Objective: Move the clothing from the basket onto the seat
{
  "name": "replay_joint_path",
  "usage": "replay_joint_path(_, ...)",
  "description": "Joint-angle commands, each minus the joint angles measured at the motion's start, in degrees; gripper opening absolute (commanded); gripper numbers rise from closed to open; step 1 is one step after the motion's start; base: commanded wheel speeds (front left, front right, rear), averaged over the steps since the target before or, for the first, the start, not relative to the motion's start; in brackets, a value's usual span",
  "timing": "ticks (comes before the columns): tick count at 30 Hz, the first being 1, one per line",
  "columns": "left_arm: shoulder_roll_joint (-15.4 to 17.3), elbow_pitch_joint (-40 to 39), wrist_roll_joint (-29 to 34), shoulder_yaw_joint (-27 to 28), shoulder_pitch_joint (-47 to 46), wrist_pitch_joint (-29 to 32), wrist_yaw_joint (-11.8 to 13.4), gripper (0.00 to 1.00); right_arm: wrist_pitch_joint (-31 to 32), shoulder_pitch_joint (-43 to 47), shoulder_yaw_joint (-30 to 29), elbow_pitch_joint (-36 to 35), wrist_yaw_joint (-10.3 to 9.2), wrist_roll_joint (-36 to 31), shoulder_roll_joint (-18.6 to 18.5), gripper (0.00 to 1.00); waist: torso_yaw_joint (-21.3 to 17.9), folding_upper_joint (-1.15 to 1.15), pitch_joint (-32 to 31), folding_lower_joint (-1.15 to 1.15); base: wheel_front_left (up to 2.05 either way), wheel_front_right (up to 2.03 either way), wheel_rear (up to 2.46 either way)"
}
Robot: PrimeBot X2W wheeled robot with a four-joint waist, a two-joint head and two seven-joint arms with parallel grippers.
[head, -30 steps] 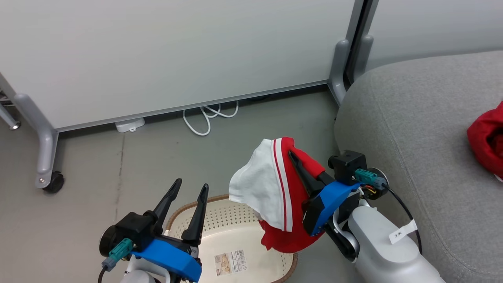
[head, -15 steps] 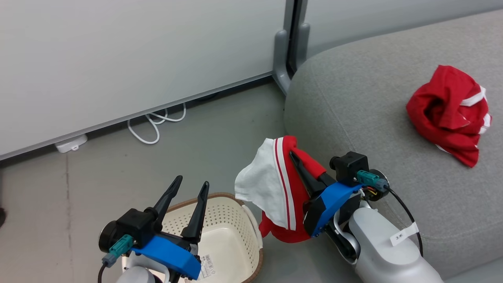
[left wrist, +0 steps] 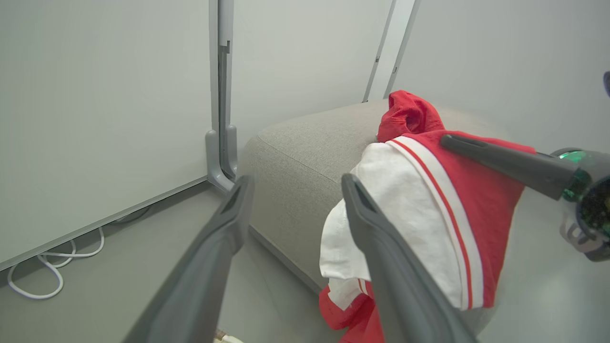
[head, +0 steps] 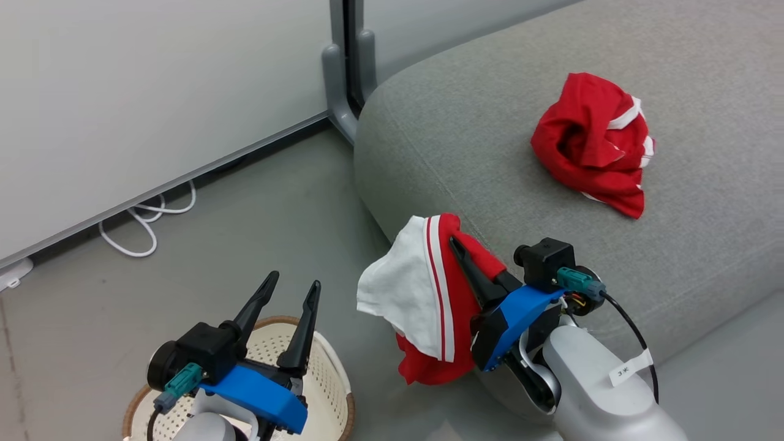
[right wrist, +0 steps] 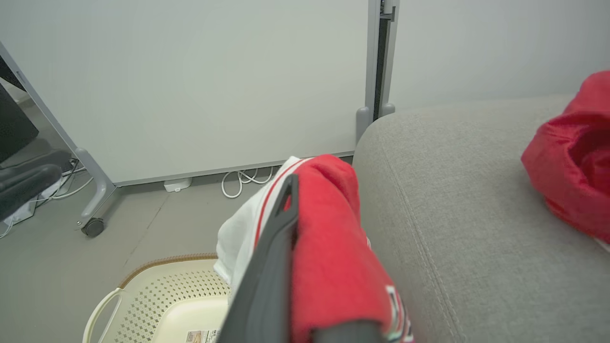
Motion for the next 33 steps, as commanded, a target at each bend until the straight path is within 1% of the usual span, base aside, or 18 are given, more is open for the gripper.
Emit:
replay_joint_path(1, 0.3, 0.0, 0.1, 0.0, -0.6, -0.3, -0.2, 1.00, -0.3, 0.8, 0.1, -0.4, 0.01, 0.3, 0.0, 0.00, -2.5, 0.00, 0.1, 0.00, 0.00, 0.00, 0.00)
replay_joint_path(8, 0.6, 0.0, 0.2, -0.2, -0.8, -0.3, -0.2, 1.00, -0.3, 1.2, -0.2, -0.5, 0.01, 0.2, 0.0, 0.00, -5.4, 0.00, 0.4, 0.00, 0.00, 0.00, 0.00)
replay_joint_path(10, 0.5, 0.2, 0.1, -0.7, -1.0, -0.3, -0.2, 1.00, -0.3, 1.5, -0.9, -0.6, 0.01, -0.1, 0.0, 0.00, -5.6, 0.00, 0.5, 0.00, 0.00, 0.00, 0.00)
replay_joint_path(17, 0.9, 0.6, -0.5, -1.8, -1.9, -0.3, -0.2, 1.00, -0.3, 2.1, -2.3, -1.1, 0.01, -0.6, 0.0, 0.00, -5.7, 0.00, 0.6, 0.00, 0.00, 0.00, 0.00)
replay_joint_path(26, 0.0, 0.6, -0.1, -1.0, -1.7, -0.3, -0.2, 1.00, -0.3, 2.2, -2.2, -1.3, 0.01, -0.4, 0.0, 0.00, -5.1, 0.00, 0.6, 0.00, 0.00, 0.00, 0.00)
replay_joint_path(29, 0.2, 0.6, 0.0, -0.9, -2.2, -0.3, -0.2, 1.00, -0.3, 1.0, -2.6, -1.1, 0.01, -0.2, 0.0, 0.00, -4.8, 0.00, 1.2, 0.00, 0.00, 0.00, 0.00)
replay_joint_path(33, 0.6, 0.3, 0.4, -0.7, -2.3, -0.3, -0.2, 1.00, -0.3, -2.8, -4.3, -1.0, 0.01, -0.6, 0.0, 0.00, -4.7, 0.00, 2.5, 0.00, 0.00, 0.00, 0.00)
